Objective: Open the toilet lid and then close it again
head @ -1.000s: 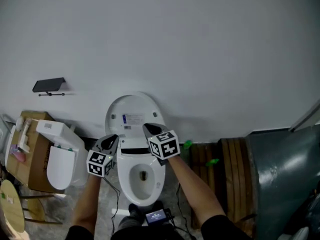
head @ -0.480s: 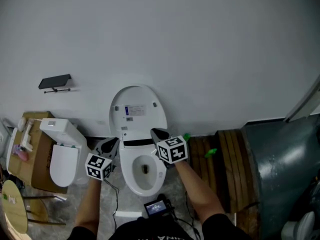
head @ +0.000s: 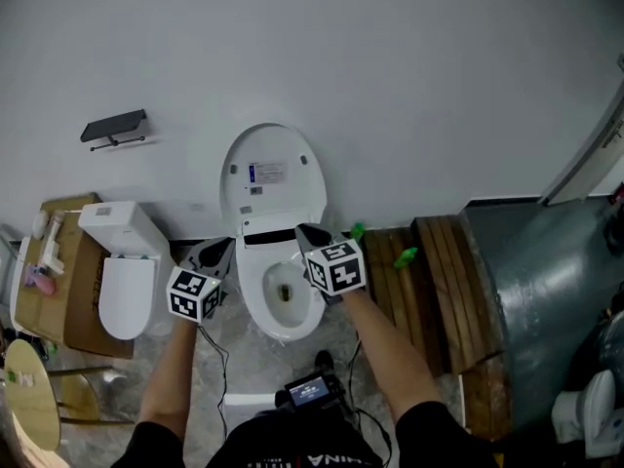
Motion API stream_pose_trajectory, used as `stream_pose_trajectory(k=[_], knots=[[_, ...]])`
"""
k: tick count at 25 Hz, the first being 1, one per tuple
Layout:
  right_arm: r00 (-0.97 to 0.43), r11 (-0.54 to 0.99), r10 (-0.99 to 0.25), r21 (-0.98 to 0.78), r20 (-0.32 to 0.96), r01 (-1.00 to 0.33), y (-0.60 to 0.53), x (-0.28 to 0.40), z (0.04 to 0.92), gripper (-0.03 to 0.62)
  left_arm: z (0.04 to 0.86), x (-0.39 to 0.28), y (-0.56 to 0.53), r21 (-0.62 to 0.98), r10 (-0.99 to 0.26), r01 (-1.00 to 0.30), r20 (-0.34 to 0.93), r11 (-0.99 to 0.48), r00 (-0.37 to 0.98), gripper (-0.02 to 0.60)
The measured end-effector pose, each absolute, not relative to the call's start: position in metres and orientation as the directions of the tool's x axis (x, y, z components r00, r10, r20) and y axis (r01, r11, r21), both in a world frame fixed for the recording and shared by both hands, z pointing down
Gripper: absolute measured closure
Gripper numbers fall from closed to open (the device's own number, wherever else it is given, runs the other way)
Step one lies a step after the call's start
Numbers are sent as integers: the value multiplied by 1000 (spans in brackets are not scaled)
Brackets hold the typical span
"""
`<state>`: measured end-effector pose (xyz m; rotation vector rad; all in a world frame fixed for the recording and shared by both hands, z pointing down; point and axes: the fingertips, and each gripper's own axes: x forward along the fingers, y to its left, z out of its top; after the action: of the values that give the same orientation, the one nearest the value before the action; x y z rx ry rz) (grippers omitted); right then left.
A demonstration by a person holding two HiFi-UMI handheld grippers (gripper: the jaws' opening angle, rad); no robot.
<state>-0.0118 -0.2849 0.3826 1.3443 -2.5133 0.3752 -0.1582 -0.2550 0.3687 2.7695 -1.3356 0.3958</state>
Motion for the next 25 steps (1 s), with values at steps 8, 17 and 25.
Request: stream_pose_trajectory(k=[8,17,25], knots=[[-517,534,-776,-59,362,-843,-246,7,376,574,375,-158,-224,-16,-774,-797,249,-604,582,572],[-528,552,-770,-44,358,-833,-238,37,368,574,378,-136,-217,13,-804,-832,246,-555,541,572],[-560,583,-747,-52,358,-811,-242,35,370,574,377,-126,-218,17,-810,-837,243,-547,534,572]])
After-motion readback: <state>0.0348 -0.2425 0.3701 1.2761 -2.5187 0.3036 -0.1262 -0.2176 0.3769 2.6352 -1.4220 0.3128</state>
